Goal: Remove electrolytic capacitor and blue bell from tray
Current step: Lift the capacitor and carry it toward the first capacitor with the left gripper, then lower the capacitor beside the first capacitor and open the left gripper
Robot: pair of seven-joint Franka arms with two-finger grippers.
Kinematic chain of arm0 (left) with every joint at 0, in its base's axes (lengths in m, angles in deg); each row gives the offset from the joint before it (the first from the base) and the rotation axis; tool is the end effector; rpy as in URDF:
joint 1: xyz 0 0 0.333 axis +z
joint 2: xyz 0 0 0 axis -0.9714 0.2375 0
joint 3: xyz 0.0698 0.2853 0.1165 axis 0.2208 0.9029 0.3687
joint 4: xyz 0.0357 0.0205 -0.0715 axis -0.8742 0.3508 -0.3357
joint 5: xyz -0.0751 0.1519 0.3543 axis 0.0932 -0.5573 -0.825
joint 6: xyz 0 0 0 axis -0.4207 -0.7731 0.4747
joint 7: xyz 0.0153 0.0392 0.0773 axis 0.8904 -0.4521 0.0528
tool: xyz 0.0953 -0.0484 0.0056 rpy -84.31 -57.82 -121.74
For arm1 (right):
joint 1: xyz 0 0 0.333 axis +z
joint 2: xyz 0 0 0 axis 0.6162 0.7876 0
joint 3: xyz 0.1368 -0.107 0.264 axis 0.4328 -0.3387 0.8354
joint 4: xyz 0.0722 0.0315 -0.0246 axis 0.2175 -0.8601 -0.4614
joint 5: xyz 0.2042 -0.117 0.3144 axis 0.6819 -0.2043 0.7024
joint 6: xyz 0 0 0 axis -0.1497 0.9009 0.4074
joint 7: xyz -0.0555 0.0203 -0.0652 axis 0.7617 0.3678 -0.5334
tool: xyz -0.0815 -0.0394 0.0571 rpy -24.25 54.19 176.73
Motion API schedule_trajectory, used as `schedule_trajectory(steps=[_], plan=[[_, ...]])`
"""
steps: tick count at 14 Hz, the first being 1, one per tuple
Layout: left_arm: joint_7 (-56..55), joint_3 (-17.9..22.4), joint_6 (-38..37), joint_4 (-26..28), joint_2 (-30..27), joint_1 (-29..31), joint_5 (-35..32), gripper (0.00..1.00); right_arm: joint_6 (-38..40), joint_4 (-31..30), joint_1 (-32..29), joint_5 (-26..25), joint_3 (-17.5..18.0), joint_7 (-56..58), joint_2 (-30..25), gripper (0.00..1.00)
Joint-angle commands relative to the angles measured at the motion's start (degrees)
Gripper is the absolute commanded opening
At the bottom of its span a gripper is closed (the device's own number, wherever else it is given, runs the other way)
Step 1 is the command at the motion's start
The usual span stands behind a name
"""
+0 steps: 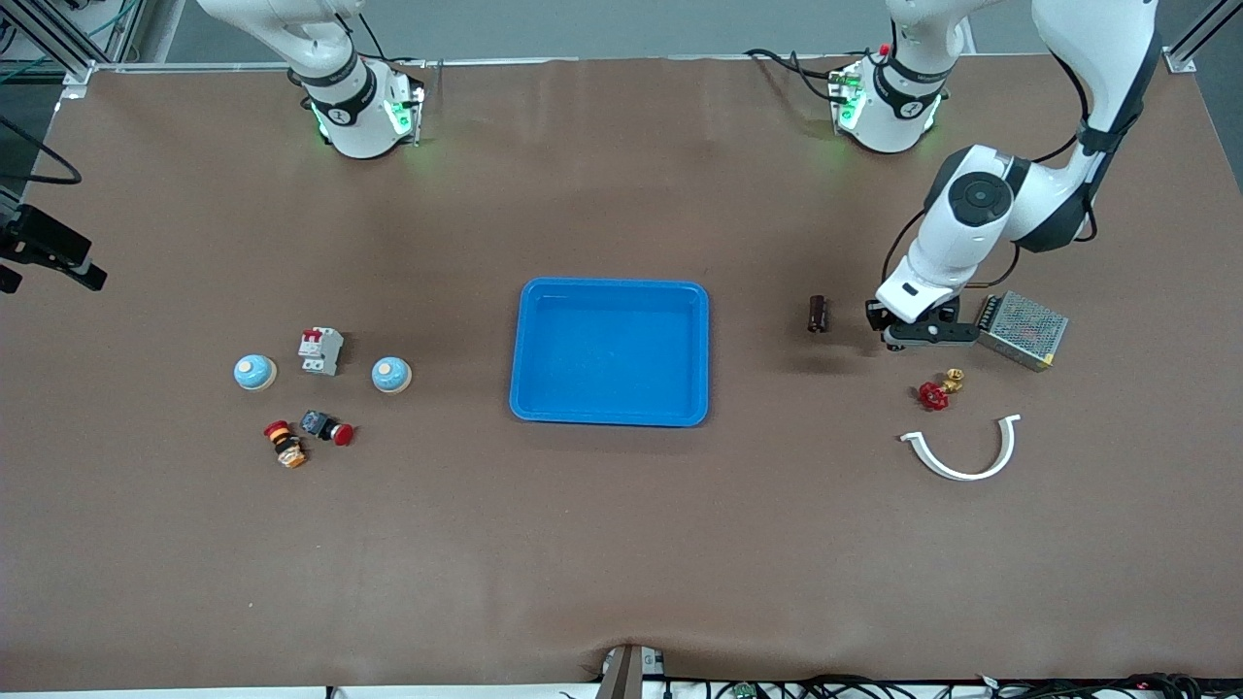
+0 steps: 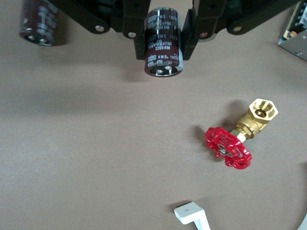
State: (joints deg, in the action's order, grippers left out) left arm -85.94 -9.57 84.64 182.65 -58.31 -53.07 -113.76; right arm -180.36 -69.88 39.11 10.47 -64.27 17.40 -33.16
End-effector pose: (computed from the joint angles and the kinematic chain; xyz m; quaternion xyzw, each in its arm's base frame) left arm 0.4608 -0.0864 0.2277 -0.9958 0.0552 -0.0611 0.0392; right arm 0.5614 -0.0512 0.6479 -0.9975 0.0096 -0.0588 0.0376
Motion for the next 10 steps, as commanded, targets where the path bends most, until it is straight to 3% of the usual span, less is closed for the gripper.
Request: schedule_trajectory(steps=[1, 8, 10], plan=[[2.6, -1.1, 2.2, 1.8, -0.4, 1.8, -0.9, 0.00, 1.4, 1.2, 0.2, 0.7, 0.1, 0.6, 0.2, 1.00], [4.9, -1.1, 2.4, 2.8, 2.7, 2.0, -0.9, 0.00, 2.5, 1.3, -0.4, 0.8, 0.5, 1.4, 0.2, 1.00], [5.0, -1.1, 2.4, 3.0, 3.7, 1.9, -0.9, 0.00, 2.5, 1.5, -0.9, 0.8, 0.5, 6.2, 0.2, 1.00]])
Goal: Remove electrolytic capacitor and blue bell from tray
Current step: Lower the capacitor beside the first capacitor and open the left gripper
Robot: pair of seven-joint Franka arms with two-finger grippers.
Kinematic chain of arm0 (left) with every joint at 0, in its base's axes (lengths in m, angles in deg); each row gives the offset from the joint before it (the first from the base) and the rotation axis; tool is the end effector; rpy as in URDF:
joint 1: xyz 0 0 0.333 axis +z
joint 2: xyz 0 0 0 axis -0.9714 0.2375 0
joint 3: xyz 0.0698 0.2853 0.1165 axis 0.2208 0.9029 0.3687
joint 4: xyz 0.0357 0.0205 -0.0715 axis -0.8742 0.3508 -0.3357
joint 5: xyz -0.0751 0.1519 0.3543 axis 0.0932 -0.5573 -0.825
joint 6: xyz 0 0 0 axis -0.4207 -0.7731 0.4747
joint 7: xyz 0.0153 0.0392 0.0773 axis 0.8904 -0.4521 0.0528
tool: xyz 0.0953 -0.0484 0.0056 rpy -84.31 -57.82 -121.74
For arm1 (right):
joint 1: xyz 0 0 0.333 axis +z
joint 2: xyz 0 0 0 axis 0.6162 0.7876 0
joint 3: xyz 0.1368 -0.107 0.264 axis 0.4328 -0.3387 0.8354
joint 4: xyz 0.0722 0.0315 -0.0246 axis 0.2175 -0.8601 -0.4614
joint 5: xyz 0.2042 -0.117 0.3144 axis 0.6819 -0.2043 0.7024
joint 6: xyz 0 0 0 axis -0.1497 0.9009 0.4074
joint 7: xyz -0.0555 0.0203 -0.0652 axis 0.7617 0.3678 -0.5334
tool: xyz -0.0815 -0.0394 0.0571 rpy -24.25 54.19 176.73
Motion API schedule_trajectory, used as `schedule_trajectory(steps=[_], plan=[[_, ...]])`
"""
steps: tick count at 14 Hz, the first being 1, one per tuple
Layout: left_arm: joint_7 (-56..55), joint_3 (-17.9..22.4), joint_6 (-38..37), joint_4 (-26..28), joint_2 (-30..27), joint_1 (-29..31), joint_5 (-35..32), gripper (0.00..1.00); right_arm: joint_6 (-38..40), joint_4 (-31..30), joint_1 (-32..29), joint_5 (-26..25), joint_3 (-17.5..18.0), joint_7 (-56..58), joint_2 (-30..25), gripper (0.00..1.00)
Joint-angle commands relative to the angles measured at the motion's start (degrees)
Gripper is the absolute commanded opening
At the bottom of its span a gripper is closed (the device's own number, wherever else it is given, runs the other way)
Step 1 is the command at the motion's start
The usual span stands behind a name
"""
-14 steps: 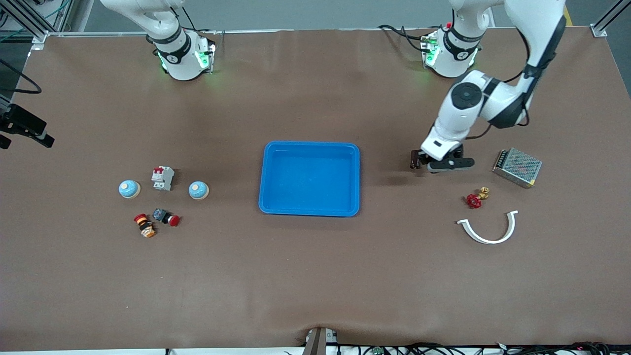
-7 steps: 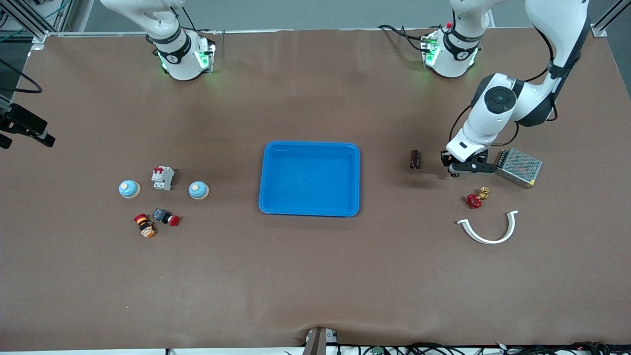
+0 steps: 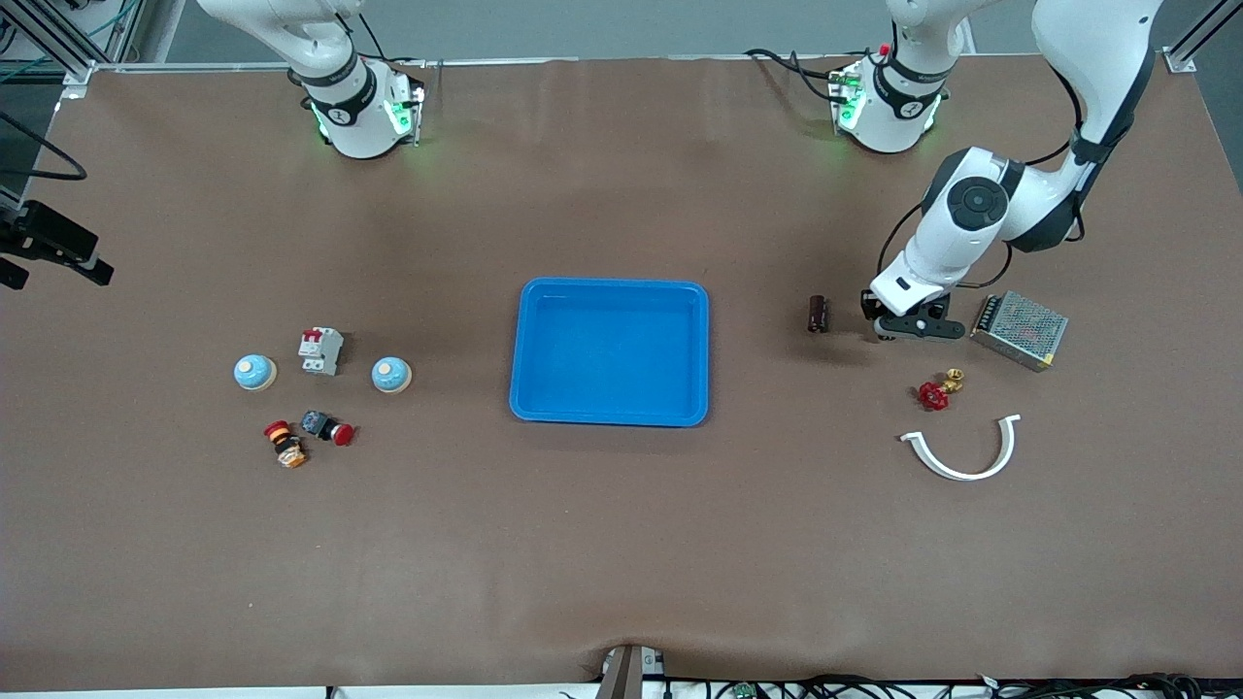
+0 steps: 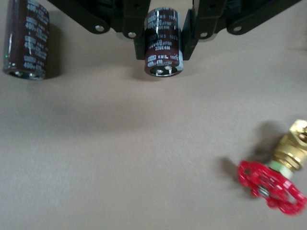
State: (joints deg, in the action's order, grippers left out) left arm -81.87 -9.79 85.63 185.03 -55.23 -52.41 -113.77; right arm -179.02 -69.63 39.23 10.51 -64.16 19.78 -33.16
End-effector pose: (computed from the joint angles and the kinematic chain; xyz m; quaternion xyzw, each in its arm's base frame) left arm 0.4394 -0.0860 0.1958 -0.9953 0.0904 -0.0234 0.0249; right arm 0.5593 -0.0484 0.6477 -0.9979 -0.0137 -0.0501 0.0380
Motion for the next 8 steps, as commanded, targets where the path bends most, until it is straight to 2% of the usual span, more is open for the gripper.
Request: schedule_trajectory(steps=[1, 8], plan=[[1.0, -0.9, 1.4, 0.7, 1.0, 1.3, -0.9, 0.00, 1.2, 1.2, -1.0, 0.8, 0.4, 4.5, 0.2, 1.00], [1.0, -0.9, 1.4, 0.7, 1.8, 1.3, -0.9, 0.00, 1.0, 1.4, -0.8, 0.7, 0.0, 5.0, 0.2, 1.00]])
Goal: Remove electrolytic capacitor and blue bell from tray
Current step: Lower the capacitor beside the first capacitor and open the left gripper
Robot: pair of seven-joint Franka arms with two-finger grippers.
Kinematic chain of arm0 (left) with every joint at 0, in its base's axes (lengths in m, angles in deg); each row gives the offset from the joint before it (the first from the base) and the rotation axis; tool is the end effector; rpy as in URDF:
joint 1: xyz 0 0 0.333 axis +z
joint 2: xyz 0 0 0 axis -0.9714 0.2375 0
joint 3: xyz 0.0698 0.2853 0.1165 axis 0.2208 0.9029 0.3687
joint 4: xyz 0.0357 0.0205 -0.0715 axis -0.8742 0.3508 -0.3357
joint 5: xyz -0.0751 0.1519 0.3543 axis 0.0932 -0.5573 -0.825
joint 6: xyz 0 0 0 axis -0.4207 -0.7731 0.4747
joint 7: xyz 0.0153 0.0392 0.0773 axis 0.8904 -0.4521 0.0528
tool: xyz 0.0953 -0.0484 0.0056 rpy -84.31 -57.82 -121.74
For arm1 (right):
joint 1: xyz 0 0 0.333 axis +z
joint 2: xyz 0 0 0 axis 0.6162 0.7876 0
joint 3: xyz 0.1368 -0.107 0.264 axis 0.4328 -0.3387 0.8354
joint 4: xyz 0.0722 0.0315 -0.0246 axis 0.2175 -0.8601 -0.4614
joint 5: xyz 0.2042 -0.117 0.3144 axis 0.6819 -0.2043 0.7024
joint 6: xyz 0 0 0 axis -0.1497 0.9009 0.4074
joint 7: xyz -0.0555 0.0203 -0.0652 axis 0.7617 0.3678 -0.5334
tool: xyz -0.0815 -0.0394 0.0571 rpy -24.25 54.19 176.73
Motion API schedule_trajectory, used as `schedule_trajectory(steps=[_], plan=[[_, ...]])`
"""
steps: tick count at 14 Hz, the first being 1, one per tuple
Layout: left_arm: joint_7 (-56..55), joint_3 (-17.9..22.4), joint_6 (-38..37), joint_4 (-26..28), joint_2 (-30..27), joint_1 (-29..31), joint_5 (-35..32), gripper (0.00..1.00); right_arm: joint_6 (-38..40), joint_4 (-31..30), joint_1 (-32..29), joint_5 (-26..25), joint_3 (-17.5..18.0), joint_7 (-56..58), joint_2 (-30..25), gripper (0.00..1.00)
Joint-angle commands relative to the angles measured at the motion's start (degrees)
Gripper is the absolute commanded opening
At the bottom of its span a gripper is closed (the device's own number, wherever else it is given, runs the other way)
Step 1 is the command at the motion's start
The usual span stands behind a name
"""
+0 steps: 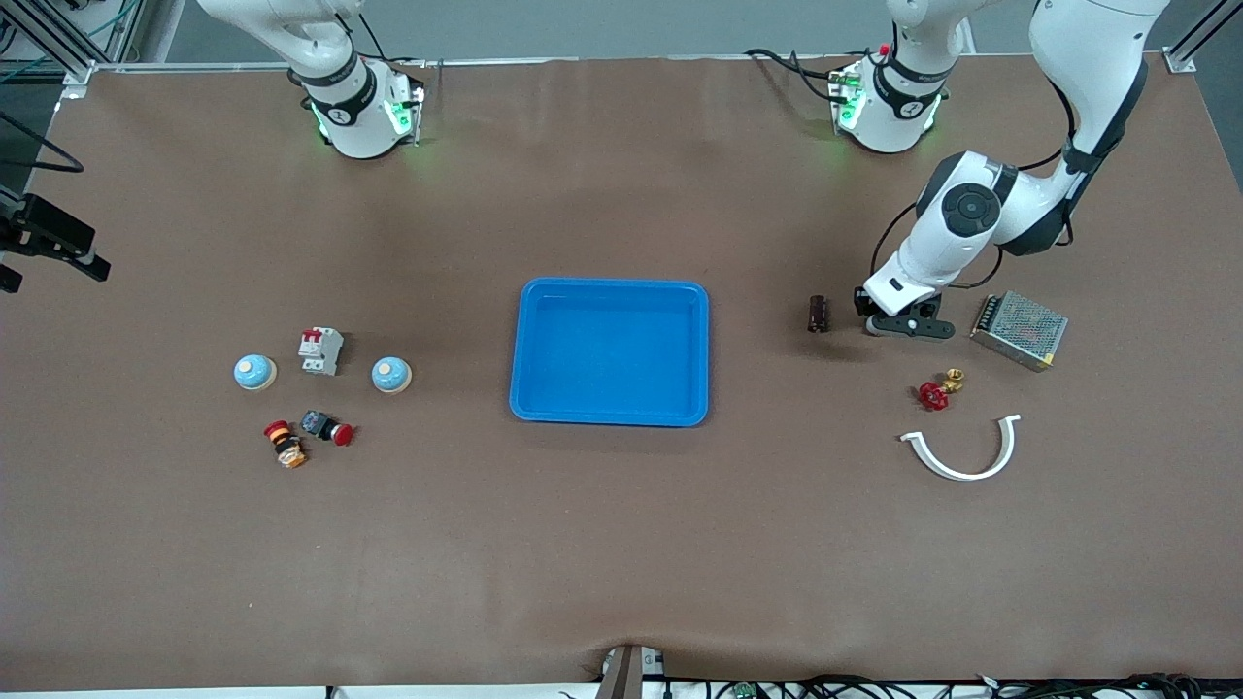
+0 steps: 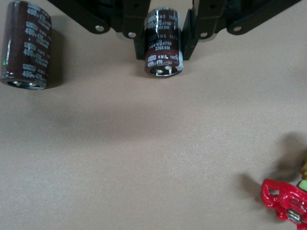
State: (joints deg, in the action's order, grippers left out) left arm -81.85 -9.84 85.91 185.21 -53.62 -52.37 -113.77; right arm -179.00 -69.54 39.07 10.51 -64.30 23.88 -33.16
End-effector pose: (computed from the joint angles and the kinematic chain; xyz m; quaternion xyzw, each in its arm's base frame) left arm 0.4348 -0.0880 0.1851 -0.9956 0.0911 -0.0118 0.0169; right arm 0.5590 -0.0514 0.6484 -0.9969 -0.0468 -0.0522 0.0359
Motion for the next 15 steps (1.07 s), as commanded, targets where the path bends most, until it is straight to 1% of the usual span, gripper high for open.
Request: schedule_trajectory(steps=[1, 3, 6, 7, 8, 9, 10, 11, 12, 13, 15], plan=[[0.9, -0.8, 1.1, 0.6, 0.4, 1.2, -0.9, 0.00, 0.4, 1.3, -0.7, 0.7, 0.2, 0.9, 0.1, 1.00], [1.0, -0.8, 1.0, 0.6, 0.5, 1.3, -0.9, 0.00, 1.0, 2.1, -0.6, 0.3, 0.2, 1.1, 0.0, 1.00], [1.0, -0.7, 1.0, 0.6, 1.1, 1.3, -0.9, 0.00, -2.9, 2.3, -0.6, -0.4, 0.2, 0.1, 0.0, 1.00], [1.0, -0.7, 1.1, 0.5, 1.1, 1.6, -0.9, 0.00, -3.1, 2.3, -0.6, -0.2, 0.1, -1.6, -0.1, 1.00], [1.0, -0.7, 1.0, 0.5, 1.0, 2.0, -0.9, 0.26, -3.2, 2.3, -0.6, -0.4, 0.1, -4.3, -0.5, 1.00], [0.6, -0.7, 1.0, 0.5, 0.7, 2.1, -0.9, 0.30, -3.4, 2.3, -0.3, -0.5, 0.2, -6.6, -0.4, 1.00], [0.4, -0.7, 1.0, 0.5, 0.5, 2.1, -0.9, 0.56, -3.3, 2.3, -0.3, -1.0, 0.4, -7.1, -0.4, 1.00], [0.4, -0.7, 0.9, 0.5, 0.5, 2.1, -0.9, 0.84, -2.6, 2.3, -0.2, -0.9, 0.4, -6.7, -0.4, 1.00], [0.4, -0.7, 0.9, 0.4, 0.4, 2.1, -0.9, 1.00, -1.9, 2.2, 0.4, -0.8, 0.9, -7.5, -0.4, 1.00], [0.3, -0.8, 0.9, 0.3, 0.4, 2.1, -0.9, 1.00, -1.6, 2.2, 1.3, -1.2, 1.6, -7.9, -0.4, 1.00], [-1.4, -0.9, 0.9, 0.1, 0.4, 2.0, -0.9, 1.00, -2.0, 1.7, 0.8, -1.2, 1.5, -12.5, -0.4, 1.00]])
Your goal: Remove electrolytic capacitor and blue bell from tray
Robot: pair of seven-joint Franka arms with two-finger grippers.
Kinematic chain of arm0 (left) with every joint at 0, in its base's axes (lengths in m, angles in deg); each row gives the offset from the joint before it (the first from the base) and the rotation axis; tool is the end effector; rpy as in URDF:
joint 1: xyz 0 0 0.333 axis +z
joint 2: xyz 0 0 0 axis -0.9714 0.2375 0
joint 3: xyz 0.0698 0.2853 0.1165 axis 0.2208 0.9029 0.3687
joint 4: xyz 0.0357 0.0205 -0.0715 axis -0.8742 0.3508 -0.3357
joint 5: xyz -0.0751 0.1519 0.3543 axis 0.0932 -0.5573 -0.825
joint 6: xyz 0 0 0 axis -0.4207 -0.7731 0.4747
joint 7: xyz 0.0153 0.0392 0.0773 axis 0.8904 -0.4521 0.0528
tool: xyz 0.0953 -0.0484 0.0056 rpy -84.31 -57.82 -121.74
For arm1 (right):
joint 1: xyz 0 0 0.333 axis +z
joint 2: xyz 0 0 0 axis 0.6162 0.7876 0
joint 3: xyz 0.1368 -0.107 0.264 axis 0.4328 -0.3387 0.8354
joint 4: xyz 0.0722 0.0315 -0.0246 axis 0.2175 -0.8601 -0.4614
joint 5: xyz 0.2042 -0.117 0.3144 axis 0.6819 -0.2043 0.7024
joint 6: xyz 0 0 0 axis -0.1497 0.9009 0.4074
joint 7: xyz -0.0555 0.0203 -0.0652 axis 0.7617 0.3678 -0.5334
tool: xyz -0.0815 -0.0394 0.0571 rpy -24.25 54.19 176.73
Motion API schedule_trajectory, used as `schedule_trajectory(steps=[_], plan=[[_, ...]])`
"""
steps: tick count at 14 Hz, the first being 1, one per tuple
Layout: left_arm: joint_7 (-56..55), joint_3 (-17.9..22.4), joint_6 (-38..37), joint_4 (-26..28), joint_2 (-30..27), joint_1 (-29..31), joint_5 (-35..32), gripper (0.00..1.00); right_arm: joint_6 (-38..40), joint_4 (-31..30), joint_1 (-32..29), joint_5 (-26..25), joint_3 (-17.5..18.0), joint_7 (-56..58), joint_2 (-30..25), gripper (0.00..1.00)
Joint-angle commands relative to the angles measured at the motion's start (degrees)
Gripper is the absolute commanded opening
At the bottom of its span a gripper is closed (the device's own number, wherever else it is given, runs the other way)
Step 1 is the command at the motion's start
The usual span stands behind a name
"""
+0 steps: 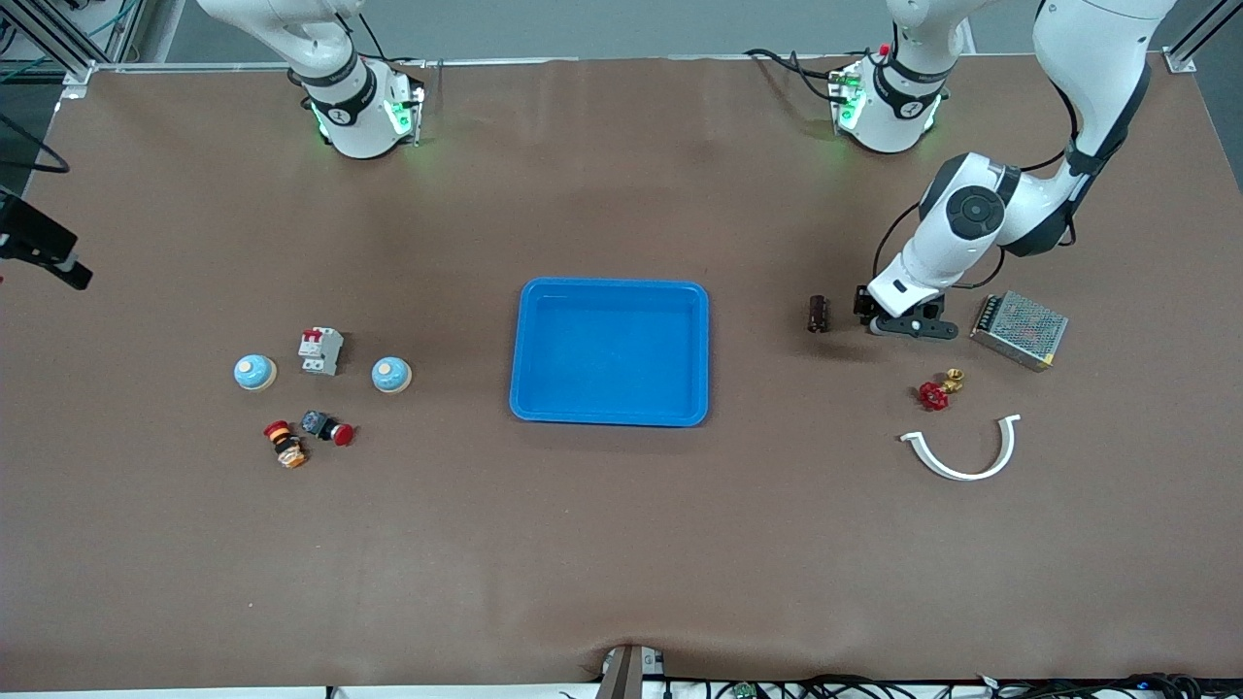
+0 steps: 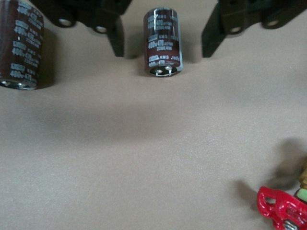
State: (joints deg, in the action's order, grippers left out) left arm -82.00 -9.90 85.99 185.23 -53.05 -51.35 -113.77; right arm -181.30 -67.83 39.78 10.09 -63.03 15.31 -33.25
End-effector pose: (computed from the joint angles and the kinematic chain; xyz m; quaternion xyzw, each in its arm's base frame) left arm 0.4348 -0.0814 0.1816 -0.9965 0.0815 -0.0079 0.0141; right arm 0.5634 -0.0334 0.6676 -0.9958 0.0107 -0.0840 0.0348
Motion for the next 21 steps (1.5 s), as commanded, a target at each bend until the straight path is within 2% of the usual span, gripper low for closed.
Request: schedule_trajectory(steps=[1, 3, 6, 10, 14, 17, 21], plan=[[-2.0, -0.8, 0.7, -0.1, -0.2, 0.9, -0.9, 1.00, 0.0, 0.0, 0.1, -0.9, 0.2, -4.5, -0.4, 1.00], [-3.0, -0.9, 0.7, -0.8, -0.4, 1.0, -0.9, 1.00, -0.9, -0.3, 0.5, -4.3, 0.3, -4.8, -0.4, 1.00], [-4.4, -0.9, -0.4, -2.8, -0.5, 1.1, -0.2, 1.00, -2.6, -1.4, 0.6, -4.7, 0.5, -7.0, -0.7, 1.00], [-4.5, -1.0, -7.0, -9.5, 0.2, 1.2, 0.5, 1.00, -4.7, -4.5, 0.5, -4.1, 0.5, -7.1, -2.3, 1.00], [-3.7, -1.0, -14.1, -16.9, 1.7, 1.1, 2.1, 1.00, -4.3, -3.9, 0.1, -4.2, 0.3, -7.2, -2.0, 1.00], [-3.4, -1.2, -17.3, -19.9, 1.7, 1.0, 2.8, 1.00, -3.9, -3.5, 0.1, -4.2, 0.3, -6.4, -2.0, 1.00], [3.7, -1.1, -26.2, -26.9, 1.2, 1.2, 7.4, 1.00, -2.3, -3.6, 0.4, -3.9, 0.3, -7.2, -1.9, 1.00]])
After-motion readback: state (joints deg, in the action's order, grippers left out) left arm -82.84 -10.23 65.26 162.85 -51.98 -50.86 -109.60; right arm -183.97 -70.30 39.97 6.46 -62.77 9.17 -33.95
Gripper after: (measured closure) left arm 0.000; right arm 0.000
